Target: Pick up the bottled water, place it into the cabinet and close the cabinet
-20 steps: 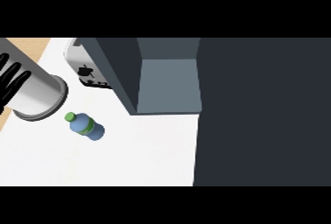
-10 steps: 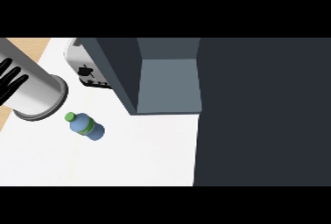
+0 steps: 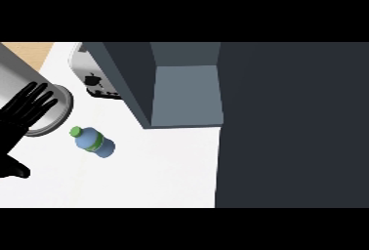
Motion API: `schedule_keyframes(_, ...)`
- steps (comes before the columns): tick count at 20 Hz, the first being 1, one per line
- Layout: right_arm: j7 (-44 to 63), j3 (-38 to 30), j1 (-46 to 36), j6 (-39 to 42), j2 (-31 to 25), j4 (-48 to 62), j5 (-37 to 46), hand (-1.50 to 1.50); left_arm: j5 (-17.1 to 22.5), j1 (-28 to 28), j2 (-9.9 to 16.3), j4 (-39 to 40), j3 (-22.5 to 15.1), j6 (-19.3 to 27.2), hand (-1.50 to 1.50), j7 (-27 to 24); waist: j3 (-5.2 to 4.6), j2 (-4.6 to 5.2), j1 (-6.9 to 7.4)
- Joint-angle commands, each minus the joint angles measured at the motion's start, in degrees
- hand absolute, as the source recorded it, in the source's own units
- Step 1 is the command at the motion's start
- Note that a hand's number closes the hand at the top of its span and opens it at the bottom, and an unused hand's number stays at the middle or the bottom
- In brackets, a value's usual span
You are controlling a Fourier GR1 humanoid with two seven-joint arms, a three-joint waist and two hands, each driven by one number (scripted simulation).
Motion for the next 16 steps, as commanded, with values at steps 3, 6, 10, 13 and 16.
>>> schedule_keyframes(3,0.45,0.12,5.37,-0.06,-2.37,-9.74,0.7,-1.5,-6.0,-5.69,-2.01,14.66,-1.76,-2.37,-1.5,-4.41,-0.06,0.22,-0.94)
schedule_keyframes(6,-3.67,2.44,6.32,0.35,-2.06,-6.44,3.49,-1.5,-10.88,-5.98,-5.28,20.22,-2.79,-1.34,-1.5,-10.21,-0.07,0.19,-0.7)
schedule_keyframes(10,-3.84,2.58,10.72,1.28,-4.89,-11.13,1.84,-1.5,-16.88,-7.54,-4.97,27.21,-3.65,-1.77,-1.5,-17.86,-0.16,0.28,-1.52)
schedule_keyframes(13,-6.15,2.78,11.54,1.23,-5.16,-10.08,2.18,-1.5,-20.42,-9.37,-5.3,33.29,-4.52,-1.71,-1.5,-22.85,-0.25,0.47,-2.3)
schedule_keyframes(16,-7.9,1.31,12.51,1.62,-6.21,-8.66,1.25,-1.5,-23.41,-8.86,-6.15,37.34,-5.44,-2.67,-1.5,-30.25,-0.23,0.49,-1.86)
